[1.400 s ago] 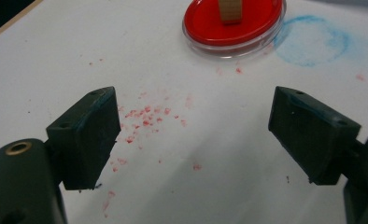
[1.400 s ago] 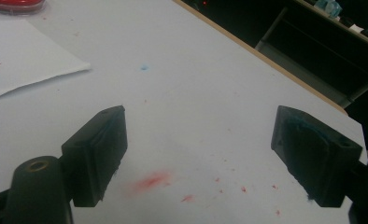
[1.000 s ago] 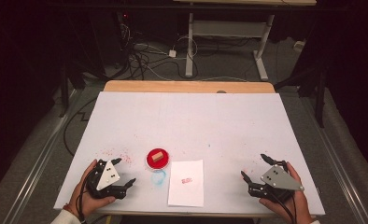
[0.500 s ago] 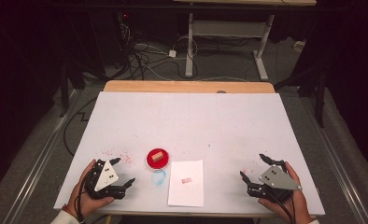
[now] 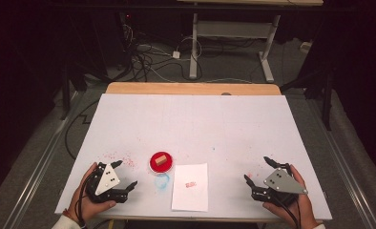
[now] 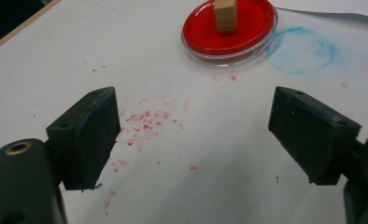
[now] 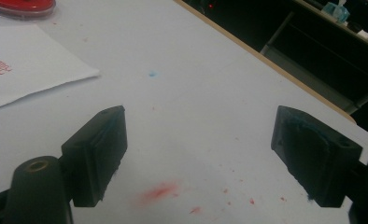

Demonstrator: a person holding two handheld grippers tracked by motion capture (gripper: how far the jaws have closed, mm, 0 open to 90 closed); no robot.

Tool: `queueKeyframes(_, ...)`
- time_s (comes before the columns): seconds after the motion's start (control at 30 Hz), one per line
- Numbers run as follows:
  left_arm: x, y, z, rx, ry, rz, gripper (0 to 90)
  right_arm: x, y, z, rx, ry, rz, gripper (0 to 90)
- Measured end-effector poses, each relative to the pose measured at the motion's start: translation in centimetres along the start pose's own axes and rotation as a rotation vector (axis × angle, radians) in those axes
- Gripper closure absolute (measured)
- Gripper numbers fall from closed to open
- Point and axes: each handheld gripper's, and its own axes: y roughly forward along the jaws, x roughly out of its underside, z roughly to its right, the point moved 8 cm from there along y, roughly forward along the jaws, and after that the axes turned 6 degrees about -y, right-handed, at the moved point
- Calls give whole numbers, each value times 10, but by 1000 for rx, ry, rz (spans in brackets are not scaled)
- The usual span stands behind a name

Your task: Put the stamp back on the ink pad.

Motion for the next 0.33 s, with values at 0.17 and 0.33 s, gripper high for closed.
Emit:
queueKeyframes(0.17, 0, -1, -1, -8, -1, 2, 161, 1, 2, -1, -9, 4, -5, 189)
queueKeyframes(0.33, 0, 1, -1, -5, -2, -3, 161, 2, 2, 0, -11, 3, -5, 189)
